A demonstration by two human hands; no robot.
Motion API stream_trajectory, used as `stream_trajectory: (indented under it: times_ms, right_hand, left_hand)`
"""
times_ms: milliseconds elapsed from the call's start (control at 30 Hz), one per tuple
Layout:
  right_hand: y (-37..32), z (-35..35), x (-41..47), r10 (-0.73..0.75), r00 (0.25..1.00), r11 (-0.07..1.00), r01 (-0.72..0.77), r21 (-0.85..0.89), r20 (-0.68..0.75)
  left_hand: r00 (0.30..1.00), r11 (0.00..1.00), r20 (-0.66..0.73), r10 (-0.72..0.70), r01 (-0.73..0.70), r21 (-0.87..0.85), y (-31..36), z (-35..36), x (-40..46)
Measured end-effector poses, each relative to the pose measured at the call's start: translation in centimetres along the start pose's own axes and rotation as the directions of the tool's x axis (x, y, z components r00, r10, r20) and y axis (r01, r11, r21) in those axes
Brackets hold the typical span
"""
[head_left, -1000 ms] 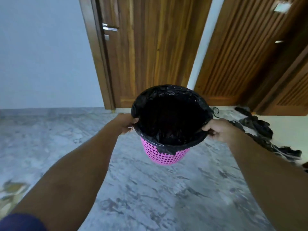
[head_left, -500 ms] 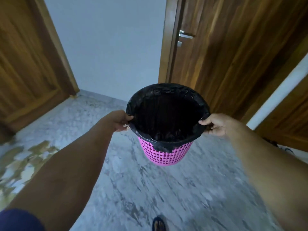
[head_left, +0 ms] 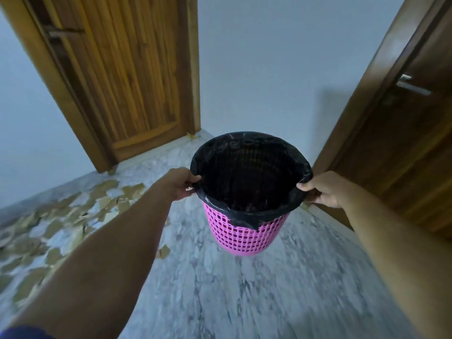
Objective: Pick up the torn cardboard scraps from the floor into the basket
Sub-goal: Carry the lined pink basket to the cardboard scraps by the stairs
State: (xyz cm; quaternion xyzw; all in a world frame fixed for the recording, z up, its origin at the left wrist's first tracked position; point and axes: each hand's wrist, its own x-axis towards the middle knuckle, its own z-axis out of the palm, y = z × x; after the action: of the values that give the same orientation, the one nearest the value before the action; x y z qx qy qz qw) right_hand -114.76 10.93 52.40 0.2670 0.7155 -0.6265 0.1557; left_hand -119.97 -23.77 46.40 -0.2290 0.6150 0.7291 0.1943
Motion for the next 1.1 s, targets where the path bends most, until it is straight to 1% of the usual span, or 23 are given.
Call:
stream_trajectory:
  times_ms: [100, 200, 367, 500, 667, 833, 933, 1000, 1100]
  right_hand:
    - [-3.0, 3.6, 4.8, -0.006, 0.999, 0.998, 0.008, -0.065, 0.045]
    - [-5.6, 7.8, 9.0, -0.042, 0.995, 0.992, 0.051, -0.117, 0.086]
    - [-9.9, 15.5, 15.4, -0.044, 0.99, 0.975, 0.072, -0.209, 0.136]
    - [-12.9, 20.9, 19.1, -0.071, 0.984, 0.958, 0.113, -0.265, 0.164]
    - [-15.9, 28.8, 23.4, -0.069, 0.96, 0.926, 0.163, -0.34, 0.272]
    - [-17.9, 37.4, 27.1, -0.042, 0.903, 0.885, 0.232, -0.403, 0.428]
    - [-18.8, 42.2, 28.3, -0.017, 0.851, 0.85, 0.289, -0.441, 0.525]
    - [-19.1, 45.8, 29.0, -0.001, 0.819, 0.826, 0.324, -0.461, 0.574]
    - [-19.1, 49.8, 29.6, 0.008, 0.779, 0.794, 0.376, -0.477, 0.627]
  left_hand:
    - [0.997, 1.0, -0.072, 0.003, -0.004, -0.015, 1.7, -3.1, 2.7]
    - [0.991, 0.999, -0.131, 0.003, -0.008, -0.035, 3.4, -6.5, 5.6]
    - [0.977, 0.999, -0.211, -0.034, 0.03, -0.023, 6.9, -12.4, 9.9]
    - [0.964, 0.998, -0.265, -0.027, 0.01, -0.066, 8.9, -15.8, 11.4]
    - [0.932, 0.993, -0.36, -0.03, -0.014, -0.119, 9.6, -21.8, 13.0]
    - [0.882, 0.988, -0.467, -0.066, -0.007, -0.152, 8.9, -27.2, 13.8]
    - [0.835, 0.982, -0.543, -0.094, -0.011, -0.187, 8.2, -29.6, 13.5]
    - [0.782, 0.974, -0.612, -0.118, -0.028, -0.224, 7.6, -31.4, 13.0]
    - [0.732, 0.961, -0.663, -0.155, -0.045, -0.274, 6.5, -33.4, 12.2]
